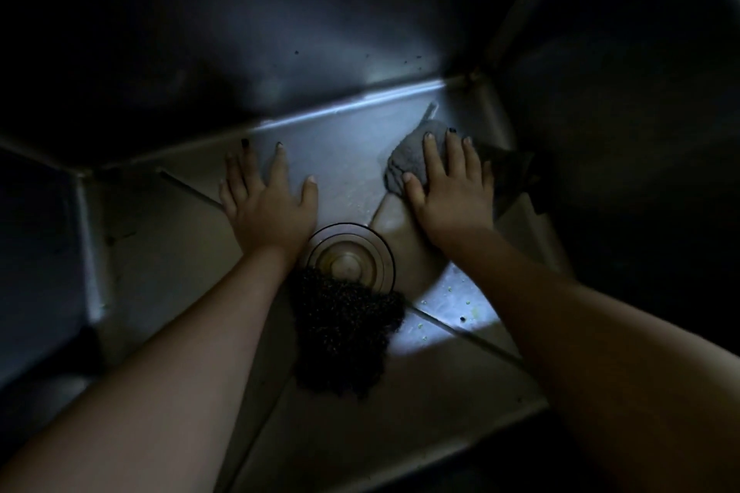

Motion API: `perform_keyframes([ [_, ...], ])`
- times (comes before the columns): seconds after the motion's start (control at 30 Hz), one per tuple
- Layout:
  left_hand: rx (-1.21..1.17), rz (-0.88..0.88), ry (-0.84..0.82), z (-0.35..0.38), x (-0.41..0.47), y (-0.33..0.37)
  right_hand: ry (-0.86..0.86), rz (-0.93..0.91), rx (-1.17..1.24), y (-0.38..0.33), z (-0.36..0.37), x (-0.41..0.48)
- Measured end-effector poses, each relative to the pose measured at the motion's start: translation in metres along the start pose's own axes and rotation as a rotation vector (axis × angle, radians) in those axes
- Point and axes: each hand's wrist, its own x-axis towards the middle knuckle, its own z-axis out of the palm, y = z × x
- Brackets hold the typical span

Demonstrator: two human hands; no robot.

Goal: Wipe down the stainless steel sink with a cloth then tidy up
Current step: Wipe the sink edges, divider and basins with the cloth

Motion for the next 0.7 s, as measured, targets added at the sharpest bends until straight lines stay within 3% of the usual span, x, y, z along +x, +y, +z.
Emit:
perform_keyframes([
  [0.17, 0.027, 0.021, -0.147, -0.015, -0.001, 0.013, -0.13, 0.065, -0.01, 0.002, -0.004, -0.044],
  [0.43, 0.064, 0.369, -0.372, -0.011, -0.011, 0.059, -0.341, 0.156, -0.033, -0.003, -0.011, -0.1],
  [0.6, 0.095, 0.403, -0.41, 0.006, -0.009, 0.066, -0.36, 0.198, 0.016, -0.016, -0.003, -0.096],
  [0.7, 0.126, 0.42, -0.394, 0.011, -0.009, 0.06, -0.264, 0.221, 0.07, -0.019, 0.006, -0.083],
])
